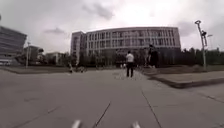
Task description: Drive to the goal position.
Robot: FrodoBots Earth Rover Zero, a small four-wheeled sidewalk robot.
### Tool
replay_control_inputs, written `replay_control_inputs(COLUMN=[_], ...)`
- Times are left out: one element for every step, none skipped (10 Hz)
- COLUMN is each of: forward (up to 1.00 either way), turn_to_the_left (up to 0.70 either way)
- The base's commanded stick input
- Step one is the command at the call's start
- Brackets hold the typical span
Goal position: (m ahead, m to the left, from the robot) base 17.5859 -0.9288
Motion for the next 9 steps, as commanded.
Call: replay_control_inputs(forward=[0.7,0.7,0.7,0.7,0.7,0.7,0.7,0.7,0.7], turn_to_the_left=[0.0,0.0,0.0,0.0,0.0,0.0,0.0,0.0,0.0])
